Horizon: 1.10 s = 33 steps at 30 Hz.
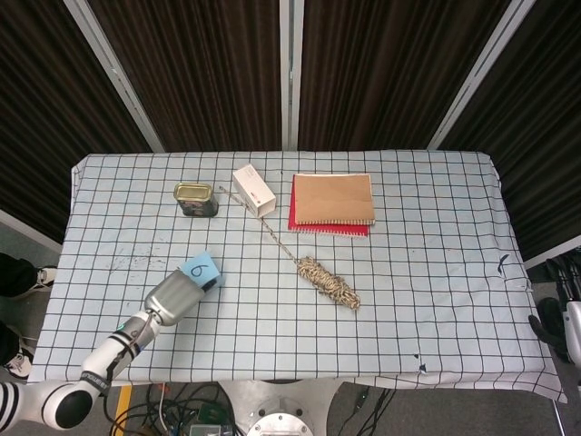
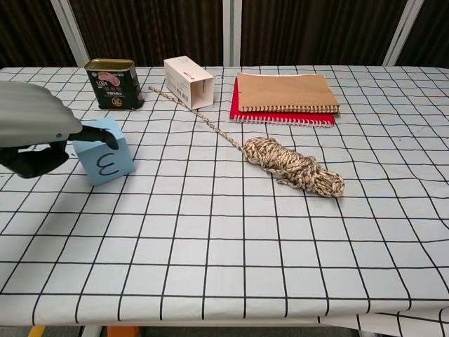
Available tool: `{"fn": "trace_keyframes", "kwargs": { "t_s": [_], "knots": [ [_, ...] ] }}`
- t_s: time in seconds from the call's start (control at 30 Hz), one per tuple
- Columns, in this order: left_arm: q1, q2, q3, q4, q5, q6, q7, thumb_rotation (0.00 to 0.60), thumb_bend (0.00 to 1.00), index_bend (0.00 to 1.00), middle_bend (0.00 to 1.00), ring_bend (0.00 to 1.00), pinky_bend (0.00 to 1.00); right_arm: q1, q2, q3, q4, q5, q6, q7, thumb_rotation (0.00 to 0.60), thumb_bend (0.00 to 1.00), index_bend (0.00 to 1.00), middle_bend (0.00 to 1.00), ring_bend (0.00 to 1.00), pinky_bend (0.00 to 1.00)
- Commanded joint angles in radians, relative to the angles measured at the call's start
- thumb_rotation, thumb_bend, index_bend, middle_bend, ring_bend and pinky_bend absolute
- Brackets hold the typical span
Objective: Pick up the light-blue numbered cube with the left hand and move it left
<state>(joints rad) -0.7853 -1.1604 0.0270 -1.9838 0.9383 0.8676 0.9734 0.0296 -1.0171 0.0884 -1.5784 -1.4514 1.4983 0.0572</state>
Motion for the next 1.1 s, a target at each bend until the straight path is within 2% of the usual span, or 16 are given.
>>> {"fn": "trace_keyframes", "kwargs": {
  "t_s": [0.03,0.4,0.7,1.1],
  "knots": [
    [-0.036,-0.009,0.009,0.002,-0.038,0.000,0.022,0.600,0.67,0.13,0.86,0.93,0.92,0.000,-0.001,0.000,0.004,0.002,-0.002,0.003,0.600,0.20,0.00,0.00,0.00,0.00],
    [-0.157,-0.056,0.024,0.042,-0.149,-0.004,0.082,0.600,0.67,0.14,0.86,0.93,0.93,0.002,-0.005,0.001,0.016,0.007,-0.009,0.013,0.600,0.20,0.00,0.00,0.00,0.00],
    [-0.236,-0.052,0.046,0.058,-0.251,0.013,0.107,0.600,0.68,0.16,0.87,0.93,0.93,0.003,-0.010,0.002,0.029,0.014,-0.016,0.024,0.600,0.21,0.00,0.00,0.00,0.00],
    [-0.278,-0.019,0.078,0.034,-0.275,0.035,0.073,0.600,0.70,0.19,0.87,0.93,0.93,0.004,-0.013,0.003,0.030,0.010,-0.013,0.022,0.600,0.21,0.00,0.00,0.00,0.00]
  ]
}}
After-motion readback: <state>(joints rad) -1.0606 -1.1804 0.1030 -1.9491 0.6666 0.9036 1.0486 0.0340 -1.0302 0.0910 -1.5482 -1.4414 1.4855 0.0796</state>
